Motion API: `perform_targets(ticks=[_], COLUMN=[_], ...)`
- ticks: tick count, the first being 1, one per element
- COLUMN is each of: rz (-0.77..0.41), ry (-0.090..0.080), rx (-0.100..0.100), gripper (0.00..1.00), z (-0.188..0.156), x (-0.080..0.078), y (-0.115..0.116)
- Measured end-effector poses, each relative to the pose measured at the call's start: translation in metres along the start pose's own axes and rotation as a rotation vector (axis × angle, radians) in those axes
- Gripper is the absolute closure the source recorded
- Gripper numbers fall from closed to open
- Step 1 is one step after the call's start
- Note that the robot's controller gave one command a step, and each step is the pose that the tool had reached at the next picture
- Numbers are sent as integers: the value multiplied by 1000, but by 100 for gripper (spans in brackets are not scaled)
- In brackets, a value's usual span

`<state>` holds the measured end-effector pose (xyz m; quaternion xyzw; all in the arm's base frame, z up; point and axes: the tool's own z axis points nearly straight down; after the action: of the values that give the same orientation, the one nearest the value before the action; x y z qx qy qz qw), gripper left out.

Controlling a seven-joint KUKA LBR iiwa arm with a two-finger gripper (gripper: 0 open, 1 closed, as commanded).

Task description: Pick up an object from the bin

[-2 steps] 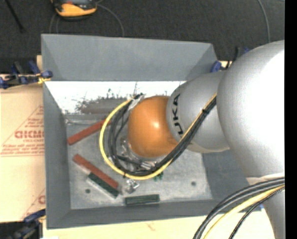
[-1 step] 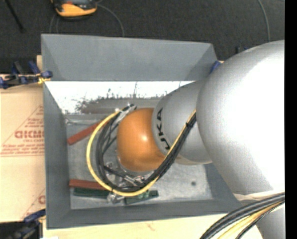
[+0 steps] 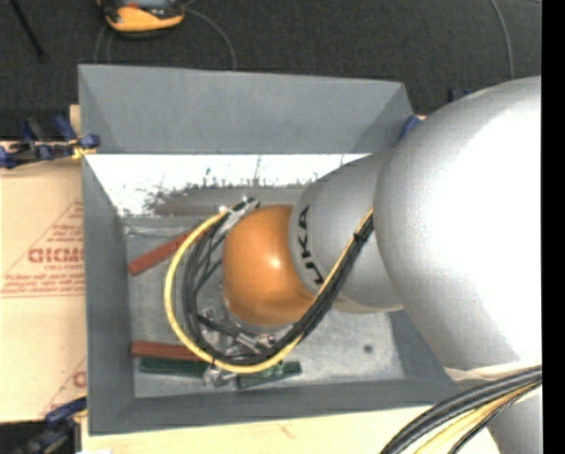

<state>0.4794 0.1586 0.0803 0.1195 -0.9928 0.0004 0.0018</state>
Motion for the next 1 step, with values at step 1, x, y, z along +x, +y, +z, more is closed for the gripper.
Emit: perform_targets(ticks=[1], rz=[-17], ry=[-3], rx=[1], gripper=[100], z=[-27], x=[-5], y=[3])
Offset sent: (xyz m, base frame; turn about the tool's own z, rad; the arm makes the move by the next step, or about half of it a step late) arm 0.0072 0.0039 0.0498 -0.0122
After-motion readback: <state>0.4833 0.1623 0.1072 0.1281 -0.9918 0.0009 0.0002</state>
